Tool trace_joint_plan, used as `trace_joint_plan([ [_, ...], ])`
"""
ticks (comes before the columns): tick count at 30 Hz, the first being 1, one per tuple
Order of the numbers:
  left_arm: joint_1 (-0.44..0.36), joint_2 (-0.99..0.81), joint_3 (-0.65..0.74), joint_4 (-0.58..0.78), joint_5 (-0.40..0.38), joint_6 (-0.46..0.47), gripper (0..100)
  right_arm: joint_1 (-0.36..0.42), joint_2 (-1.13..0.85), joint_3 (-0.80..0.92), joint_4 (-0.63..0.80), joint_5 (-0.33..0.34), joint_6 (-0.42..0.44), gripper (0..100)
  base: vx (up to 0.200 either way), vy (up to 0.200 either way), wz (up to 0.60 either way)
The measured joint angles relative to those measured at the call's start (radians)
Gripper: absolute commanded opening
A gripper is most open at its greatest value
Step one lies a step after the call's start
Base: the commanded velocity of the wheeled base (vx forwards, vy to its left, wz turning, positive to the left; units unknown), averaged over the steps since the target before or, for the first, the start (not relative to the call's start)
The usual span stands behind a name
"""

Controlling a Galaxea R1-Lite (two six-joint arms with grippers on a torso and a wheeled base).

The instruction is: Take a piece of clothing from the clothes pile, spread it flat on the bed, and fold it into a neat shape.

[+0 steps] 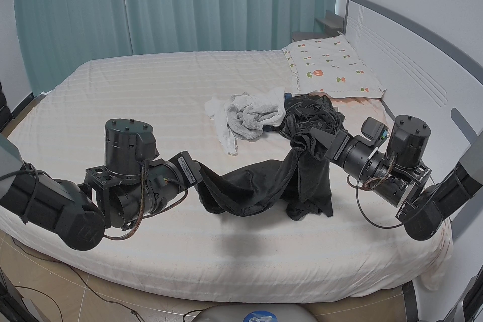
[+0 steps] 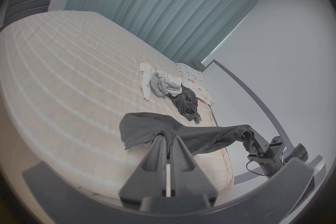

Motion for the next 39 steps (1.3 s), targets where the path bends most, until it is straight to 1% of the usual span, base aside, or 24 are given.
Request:
trace_joint_plan([
  [10, 0.030, -0.007, -0.013, 0.001, 0.000, 0.000, 0, 0.005, -0.008, -0.015, -0.011, 0.000, -0.004, 0, 0.000, 0.200, 0.00],
  [28, 0.080, -0.085, -0.015, 0.009, -0.002, -0.005, 0, 0.025, -0.058, -0.070, 0.000, 0.009, -0.015, 0, 0.000, 0.200, 0.00],
  [31, 0.083, -0.093, -0.009, 0.011, -0.001, -0.006, 0, 0.027, -0.062, -0.081, 0.002, 0.010, -0.026, 0, 0.000, 0.200, 0.00],
  [35, 0.085, -0.100, 0.010, 0.008, -0.001, -0.006, 0, 0.027, -0.065, -0.094, 0.011, 0.013, -0.064, 0, 0.000, 0.200, 0.00],
  [39, 0.098, -0.110, 0.017, 0.009, -0.001, -0.006, 0, 0.033, -0.067, -0.114, 0.032, 0.012, -0.069, 0, 0.000, 0.200, 0.00],
])
